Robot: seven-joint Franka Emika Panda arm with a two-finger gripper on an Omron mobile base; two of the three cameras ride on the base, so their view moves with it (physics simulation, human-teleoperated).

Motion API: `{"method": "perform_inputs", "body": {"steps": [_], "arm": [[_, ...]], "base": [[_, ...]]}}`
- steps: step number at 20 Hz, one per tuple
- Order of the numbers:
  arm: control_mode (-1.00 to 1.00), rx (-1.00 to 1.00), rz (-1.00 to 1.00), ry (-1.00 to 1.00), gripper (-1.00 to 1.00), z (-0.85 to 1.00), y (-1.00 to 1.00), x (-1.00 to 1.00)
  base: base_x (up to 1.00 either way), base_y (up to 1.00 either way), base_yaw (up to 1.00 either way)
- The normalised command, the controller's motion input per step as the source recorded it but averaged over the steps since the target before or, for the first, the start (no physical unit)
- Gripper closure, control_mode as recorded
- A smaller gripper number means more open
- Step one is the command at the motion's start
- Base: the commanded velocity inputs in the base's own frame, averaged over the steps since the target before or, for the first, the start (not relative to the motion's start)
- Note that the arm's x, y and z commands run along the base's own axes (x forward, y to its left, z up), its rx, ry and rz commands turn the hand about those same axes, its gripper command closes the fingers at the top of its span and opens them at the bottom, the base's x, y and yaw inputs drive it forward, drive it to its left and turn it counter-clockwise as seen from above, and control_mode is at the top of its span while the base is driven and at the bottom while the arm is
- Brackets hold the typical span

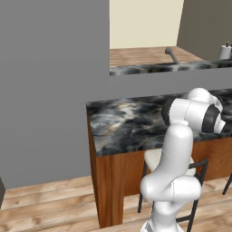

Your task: Take a straw from the drawer in front and place it inside the glass cup on the dining counter.

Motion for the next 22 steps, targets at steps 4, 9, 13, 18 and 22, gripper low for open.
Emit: {"method": "perform_inputs", "body": {"steps": [4,9,13,18,22], "arm": [[-1.0,0.0,0.0,0.0,-1.0,0.0,0.0,0.0],[-1.0,0.0,0.0,0.0,-1.0,0.01,0.0,0.0],[-1.0,0.0,0.0,0.01,-1.0,0.01,0.0,0.0],[-1.0,0.0,0.0,0.12,-1.0,0.0,0.0,0.0],[-1.0,0.0,0.0,0.15,-1.0,0.0,0.0,-0.07]], "base": [[0.0,0.0,0.0],[0.0,0.0,0.0],[0.0,0.0,0.0],[0.0,0.0,0.0],[0.0,0.0,0.0]]}}
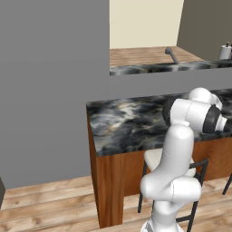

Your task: Take a straw from the drawer in front and place it inside the glass cup on the dining counter.

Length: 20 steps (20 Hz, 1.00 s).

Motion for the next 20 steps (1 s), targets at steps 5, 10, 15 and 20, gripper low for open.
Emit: {"method": "perform_inputs", "body": {"steps": [5,10,15,20], "arm": [[-1.0,-0.03,0.0,0.11,-1.0,-0.02,0.0,-0.09],[-1.0,-0.06,0.0,0.08,-1.0,-0.03,0.0,-0.05],[-1.0,-0.11,0.0,0.12,-1.0,-0.2,0.0,-0.13],[-1.0,-0.1,0.0,0.1,-1.0,-0.03,0.0,-0.17]], "base": [[0.0,0.0,0.0],[0.0,0.0,0.0],[0.0,0.0,0.0],[0.0,0.0,0.0]]}}
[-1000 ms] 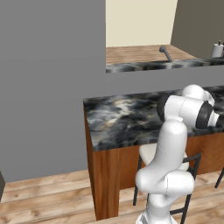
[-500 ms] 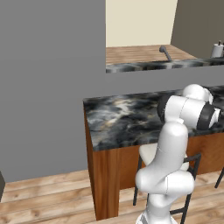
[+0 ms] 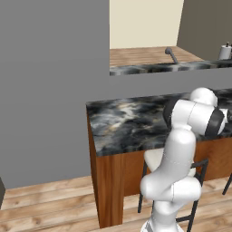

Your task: Take a straw from the drawer in front and place it inside the glass cup on the dining counter.

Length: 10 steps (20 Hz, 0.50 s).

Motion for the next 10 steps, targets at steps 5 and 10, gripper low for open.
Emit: {"method": "perform_inputs", "body": {"steps": [5,10], "arm": [[-1.0,-0.06,0.0,0.0,-1.0,0.33,0.03,-0.2],[-1.0,-0.04,0.0,0.01,-1.0,0.46,0.09,-0.25]], "base": [[0.0,0.0,0.0],[0.0,0.0,0.0]]}}
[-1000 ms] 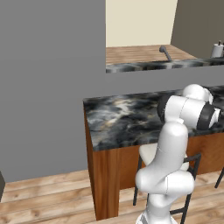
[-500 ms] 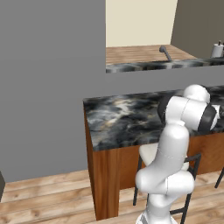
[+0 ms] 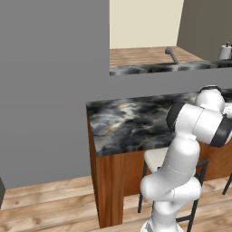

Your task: Take a straw from the drawer in front and place it inside the glass cup on the dining counter.

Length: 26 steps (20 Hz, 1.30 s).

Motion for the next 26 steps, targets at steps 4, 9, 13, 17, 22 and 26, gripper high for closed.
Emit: {"method": "perform_inputs", "body": {"steps": [4,9,13,17,22,26], "arm": [[-1.0,-0.03,0.0,0.03,-1.0,0.25,0.1,-0.51],[-1.0,-0.03,0.0,0.05,-1.0,0.12,0.04,-0.72],[-1.0,0.0,-0.04,0.08,-1.0,0.32,0.04,-0.69],[-1.0,0.0,-0.09,0.08,-1.0,0.69,0.16,-0.59],[-1.0,-0.01,-0.08,0.14,-1.0,0.72,0.46,-0.53],[-1.0,-0.09,-0.06,0.17,-1.0,0.42,0.85,-0.5]], "base": [[0.0,0.0,0.0],[0.0,0.0,0.0],[0.0,0.0,0.0],[0.0,0.0,0.0],[0.0,0.0,0.0],[0.0,0.0,0.0]]}}
